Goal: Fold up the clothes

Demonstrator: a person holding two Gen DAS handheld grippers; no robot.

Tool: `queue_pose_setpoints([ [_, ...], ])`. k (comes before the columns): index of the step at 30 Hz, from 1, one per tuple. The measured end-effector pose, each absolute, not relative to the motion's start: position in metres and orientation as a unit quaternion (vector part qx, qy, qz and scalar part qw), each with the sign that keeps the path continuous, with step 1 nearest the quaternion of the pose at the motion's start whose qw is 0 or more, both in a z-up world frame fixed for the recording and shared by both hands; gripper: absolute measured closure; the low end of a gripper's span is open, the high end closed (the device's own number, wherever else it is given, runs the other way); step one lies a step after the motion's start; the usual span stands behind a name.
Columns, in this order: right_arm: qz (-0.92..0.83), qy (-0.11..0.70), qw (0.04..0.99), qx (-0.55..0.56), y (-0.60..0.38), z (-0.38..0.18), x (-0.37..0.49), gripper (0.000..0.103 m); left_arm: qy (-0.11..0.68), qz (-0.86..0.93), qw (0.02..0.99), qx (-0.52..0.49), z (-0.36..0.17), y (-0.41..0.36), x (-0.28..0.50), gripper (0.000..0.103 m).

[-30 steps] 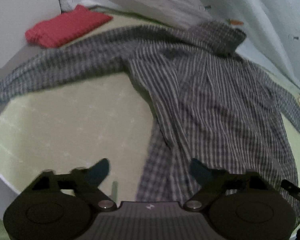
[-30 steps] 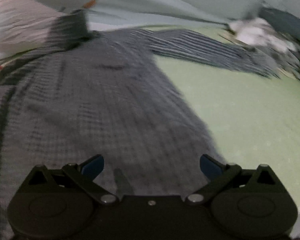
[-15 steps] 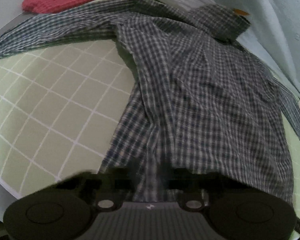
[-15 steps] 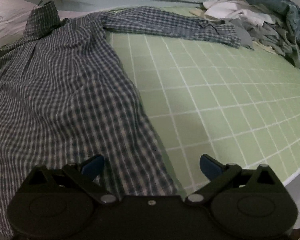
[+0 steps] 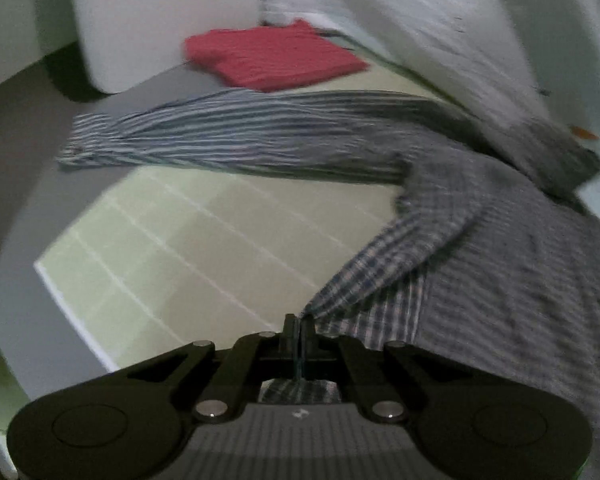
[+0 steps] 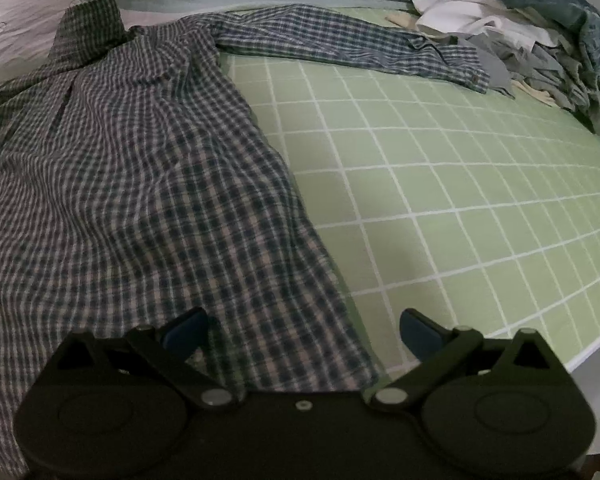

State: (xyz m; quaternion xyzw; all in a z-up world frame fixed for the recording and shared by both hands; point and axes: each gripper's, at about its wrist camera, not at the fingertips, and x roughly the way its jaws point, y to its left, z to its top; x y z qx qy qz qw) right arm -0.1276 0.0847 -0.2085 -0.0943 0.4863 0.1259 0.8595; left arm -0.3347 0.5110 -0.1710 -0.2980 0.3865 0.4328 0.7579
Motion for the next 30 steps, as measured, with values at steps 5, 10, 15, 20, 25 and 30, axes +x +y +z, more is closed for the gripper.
queue_pose_setpoints([
  [5, 0.118, 0.496, 0.854, -0.102, 0.093, -0.206, -0.127, 0.000, 0.401, 0.449, 0.733, -0.316, -0.187, 0.531, -0.341, 0.101],
  [10, 0.115, 0.505, 0.849, -0.109, 0.099, -0.199, -0.123, 0.000, 0.417, 0.451, 0.718, -0.327, -0.185, 0.526, -0.339, 0.062],
  [15, 0.109, 0.516, 0.847, -0.067, 0.097, -0.195, -0.104, 0.000, 0.392, 0.392, 0.765, -0.328, -0.160, 0.501, -0.320, 0.029],
  [20, 0.116, 0.522, 0.845, -0.009, 0.088, -0.198, -0.079, 0.000, 0.368, 0.363, 0.808, -0.285, -0.123, 0.451, -0.279, 0.015],
  [25, 0.106, 0.510, 0.853, 0.034, 0.065, -0.201, -0.049, 0.000, 0.323, 0.326, 0.843, -0.280, -0.090, 0.395, -0.241, 0.006],
  [30, 0.071, 0.481, 0.872, 0.059, 0.032, -0.204, -0.010, 0.000, 0.326, 0.300, 0.861, -0.247, -0.082, 0.354, -0.210, 0.006],
])
